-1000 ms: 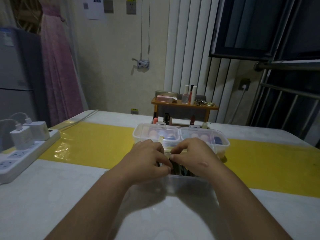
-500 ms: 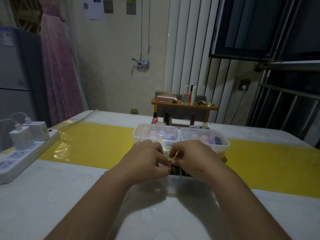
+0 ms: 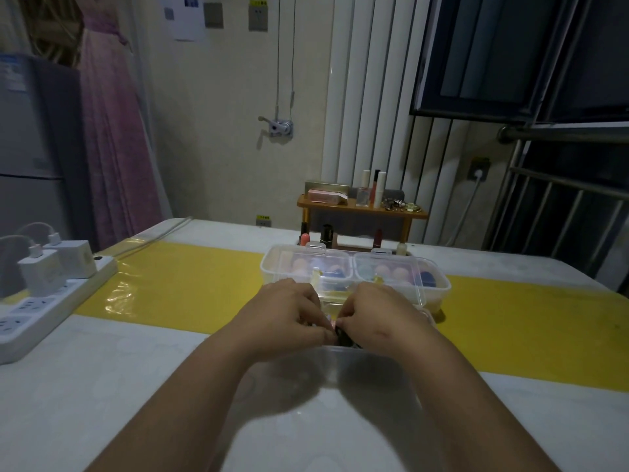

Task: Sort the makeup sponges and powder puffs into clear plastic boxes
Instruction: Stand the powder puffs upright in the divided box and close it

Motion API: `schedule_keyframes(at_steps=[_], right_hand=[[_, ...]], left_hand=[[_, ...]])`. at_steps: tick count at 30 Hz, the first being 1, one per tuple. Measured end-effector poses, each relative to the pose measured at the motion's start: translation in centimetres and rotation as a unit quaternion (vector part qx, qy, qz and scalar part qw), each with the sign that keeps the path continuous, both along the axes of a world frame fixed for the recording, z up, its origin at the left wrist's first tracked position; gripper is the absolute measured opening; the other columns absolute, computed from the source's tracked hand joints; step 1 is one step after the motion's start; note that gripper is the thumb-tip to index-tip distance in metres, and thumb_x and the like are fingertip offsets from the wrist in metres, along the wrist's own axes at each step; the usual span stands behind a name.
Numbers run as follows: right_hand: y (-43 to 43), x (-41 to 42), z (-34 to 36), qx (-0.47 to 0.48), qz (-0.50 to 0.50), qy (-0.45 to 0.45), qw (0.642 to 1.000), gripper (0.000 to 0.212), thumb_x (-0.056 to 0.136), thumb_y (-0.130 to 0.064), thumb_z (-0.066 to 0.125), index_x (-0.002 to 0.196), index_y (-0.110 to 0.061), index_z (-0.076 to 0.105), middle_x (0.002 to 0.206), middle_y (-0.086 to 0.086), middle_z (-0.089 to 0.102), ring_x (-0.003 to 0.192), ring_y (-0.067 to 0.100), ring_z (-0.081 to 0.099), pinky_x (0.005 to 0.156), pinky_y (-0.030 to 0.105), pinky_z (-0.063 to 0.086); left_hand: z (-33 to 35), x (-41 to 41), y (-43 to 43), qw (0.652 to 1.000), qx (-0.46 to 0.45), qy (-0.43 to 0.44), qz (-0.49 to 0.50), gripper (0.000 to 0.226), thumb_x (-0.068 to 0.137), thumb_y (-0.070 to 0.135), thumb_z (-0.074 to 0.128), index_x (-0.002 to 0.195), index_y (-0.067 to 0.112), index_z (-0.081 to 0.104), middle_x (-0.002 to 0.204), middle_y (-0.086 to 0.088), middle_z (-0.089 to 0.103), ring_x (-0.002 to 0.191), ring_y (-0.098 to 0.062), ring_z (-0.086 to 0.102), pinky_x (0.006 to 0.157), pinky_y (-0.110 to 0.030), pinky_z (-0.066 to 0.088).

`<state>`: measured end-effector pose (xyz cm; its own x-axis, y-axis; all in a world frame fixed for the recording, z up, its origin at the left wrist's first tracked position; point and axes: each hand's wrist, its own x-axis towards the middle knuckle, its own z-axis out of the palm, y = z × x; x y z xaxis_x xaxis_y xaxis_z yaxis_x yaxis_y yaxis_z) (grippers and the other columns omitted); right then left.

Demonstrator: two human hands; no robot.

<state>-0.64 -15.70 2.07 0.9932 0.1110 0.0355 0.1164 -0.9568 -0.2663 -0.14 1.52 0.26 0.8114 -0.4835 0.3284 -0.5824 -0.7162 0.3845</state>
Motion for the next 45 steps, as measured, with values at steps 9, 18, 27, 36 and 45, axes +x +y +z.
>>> schedule_keyframes(at_steps=[9, 18, 27, 36, 45], right_hand=[[-0.9, -0.5, 0.5, 0.161, 0.049, -0.035, 0.985, 0.016, 0.093, -0.021, 0.062, 0.086, -0.034, 0.066, 0.091, -0.009, 0.065, 0.084, 0.008, 0.059, 0.071, 0.023, 0.053], [-1.6, -0.2, 0.3, 0.236, 0.025, -0.095, 0.967, 0.02, 0.092, -0.013, 0.056, 0.092, -0.027, 0.069, 0.088, -0.007, 0.066, 0.078, 0.008, 0.06, 0.06, 0.019, 0.045], [-2.1, 0.0, 0.2, 0.22, 0.007, -0.108, 0.97, 0.019, 0.093, -0.013, 0.054, 0.095, -0.025, 0.069, 0.085, -0.006, 0.066, 0.072, 0.009, 0.06, 0.055, 0.02, 0.042], [-2.6, 0.3, 0.1, 0.243, -0.01, -0.127, 0.962, 0.018, 0.094, -0.013, 0.056, 0.098, -0.024, 0.07, 0.086, -0.005, 0.065, 0.073, 0.008, 0.059, 0.056, 0.021, 0.042], [-2.5, 0.7, 0.0, 0.309, -0.023, -0.168, 0.936, 0.022, 0.091, -0.009, 0.057, 0.104, -0.023, 0.067, 0.077, -0.006, 0.059, 0.071, 0.011, 0.057, 0.058, 0.022, 0.041]], left_hand=[[0.5, 0.0, 2.1, 0.942, -0.315, 0.105, 0.058, 0.029, 0.07, 0.006, 0.061, 0.056, 0.03, 0.071, 0.07, -0.001, 0.065, 0.057, -0.009, 0.053, 0.054, -0.016, 0.044], [0.0, 1.5, 5.3, 0.939, -0.158, 0.126, 0.279, 0.033, 0.078, -0.002, 0.051, 0.066, 0.023, 0.069, 0.074, 0.0, 0.065, 0.073, -0.02, 0.058, 0.064, -0.029, 0.045], [0.1, 0.1, 6.6, 0.906, 0.213, 0.247, 0.268, 0.027, 0.081, 0.014, 0.048, 0.106, 0.022, 0.05, 0.086, 0.001, 0.053, 0.075, -0.016, 0.053, 0.063, -0.03, 0.046], [0.2, 0.2, 6.4, 0.937, 0.178, 0.185, 0.236, 0.015, 0.096, 0.014, 0.046, 0.11, 0.015, 0.049, 0.091, 0.0, 0.053, 0.078, -0.018, 0.048, 0.062, -0.028, 0.037], [0.1, 2.1, 6.1, 0.945, -0.12, 0.008, 0.305, 0.036, 0.079, -0.007, 0.062, 0.088, 0.028, 0.058, 0.103, -0.006, 0.052, 0.097, -0.027, 0.059, 0.072, -0.037, 0.051]])
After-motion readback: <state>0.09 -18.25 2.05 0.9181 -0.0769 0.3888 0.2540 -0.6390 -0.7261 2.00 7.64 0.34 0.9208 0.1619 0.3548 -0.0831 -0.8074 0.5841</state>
